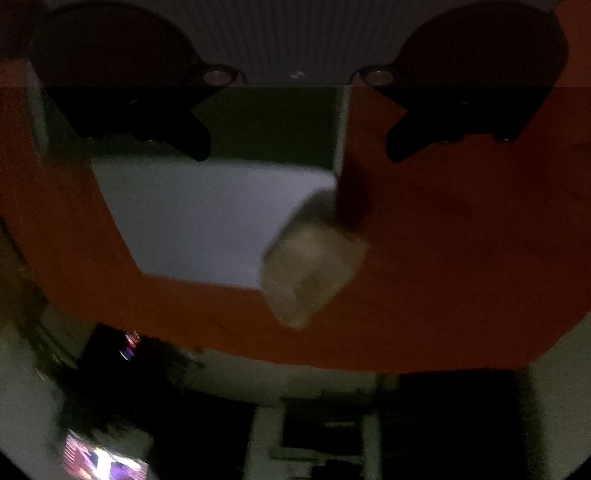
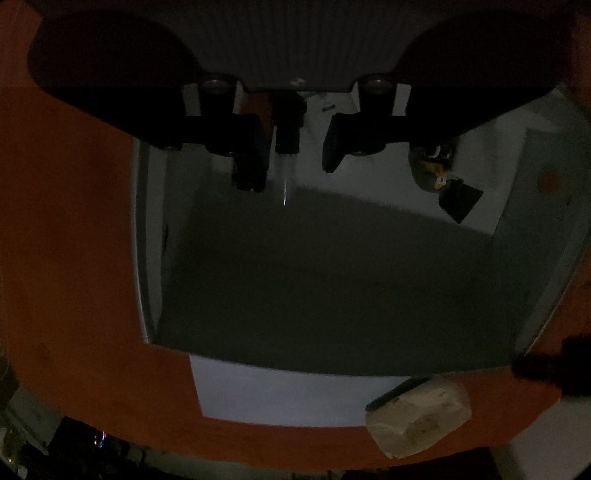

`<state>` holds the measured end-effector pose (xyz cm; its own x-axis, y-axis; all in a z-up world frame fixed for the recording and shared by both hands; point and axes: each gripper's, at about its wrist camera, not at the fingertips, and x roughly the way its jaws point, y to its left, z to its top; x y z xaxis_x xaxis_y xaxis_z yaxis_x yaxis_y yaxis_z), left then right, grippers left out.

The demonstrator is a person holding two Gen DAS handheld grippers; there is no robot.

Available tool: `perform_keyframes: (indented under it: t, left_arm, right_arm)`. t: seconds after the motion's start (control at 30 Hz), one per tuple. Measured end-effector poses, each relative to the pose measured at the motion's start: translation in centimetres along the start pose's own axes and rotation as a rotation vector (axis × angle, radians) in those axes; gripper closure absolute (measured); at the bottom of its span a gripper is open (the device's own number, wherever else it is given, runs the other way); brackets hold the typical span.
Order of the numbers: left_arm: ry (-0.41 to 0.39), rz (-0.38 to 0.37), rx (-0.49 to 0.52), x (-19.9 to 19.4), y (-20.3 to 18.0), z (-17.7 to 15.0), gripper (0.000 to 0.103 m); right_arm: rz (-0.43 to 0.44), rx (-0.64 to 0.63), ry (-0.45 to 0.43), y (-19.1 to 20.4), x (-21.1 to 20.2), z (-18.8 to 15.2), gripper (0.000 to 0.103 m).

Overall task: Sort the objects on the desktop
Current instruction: 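Move the left tool toward the crumpled paper bag while the right tool withdraws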

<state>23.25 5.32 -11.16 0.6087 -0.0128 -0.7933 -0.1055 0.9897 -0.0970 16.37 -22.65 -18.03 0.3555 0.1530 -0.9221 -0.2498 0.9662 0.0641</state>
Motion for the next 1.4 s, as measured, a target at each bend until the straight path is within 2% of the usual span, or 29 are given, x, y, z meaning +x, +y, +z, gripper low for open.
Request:
perform_keyframes:
  t: [0.07, 0.17, 0.3, 0.37, 0.5, 0.6, 0.73, 0.9, 1.0, 1.1, 1.4]
  left_arm:
    - [-0.037, 0.031, -0.046, 0.4, 0.8, 1.2, 0.000]
    - [-0.028, 0.086, -0.082, 2.0, 1.5, 2.7, 0.000]
    - [0.054, 0.069, -0.140, 5.0, 2.2, 3.9, 0.000]
    - [0.035, 0.098, -0.173, 6.0, 2.6, 4.2, 0.000]
    - [0.057, 0.099, -0.154, 7.8, 2.4, 4.7, 0.000]
    - [0.054, 0.134, -0.153, 8.5, 2.4, 4.7, 0.000]
    - [0.062, 0.126, -0.183, 9.4, 2.5, 5.3, 0.000]
    - [0.055, 0.118, -0.175, 10.3, 1.8, 6.0, 0.000]
    - [0.059, 0.136, -0.188, 11.1, 1.8, 6.1, 0.000]
    - [0.096, 0.114, -0.234, 11.9, 2.4, 6.4, 0.000]
    - [0.079, 0.127, -0.296, 13.1, 3.6, 7.5, 0.000]
  right_arm:
    - [0.004, -0.005, 0.014, 0.2, 0.4, -0.2, 0.067]
    - [0.012, -0.011, 0.014, 0.7, 0.4, -0.2, 0.067]
    - [0.019, -0.017, -0.003, 1.3, 0.2, 0.2, 0.067]
    - [0.022, -0.026, -0.008, 1.7, 0.2, 0.4, 0.067]
    - [0.035, -0.046, -0.008, 2.7, 0.2, 0.7, 0.067]
    - [0.049, -0.054, -0.010, 3.2, -0.3, 1.5, 0.067]
    - [0.059, -0.048, -0.059, 3.0, -2.4, 5.0, 0.067]
    - [0.090, -0.019, -0.162, 2.3, -5.2, 12.3, 0.066]
    - [0.067, -0.031, -0.202, 2.5, -5.5, 16.0, 0.067]
    - [0.055, -0.046, -0.218, 3.0, -4.8, 18.0, 0.066]
    - [0.048, -0.106, -0.207, 5.3, -0.3, 21.5, 0.066]
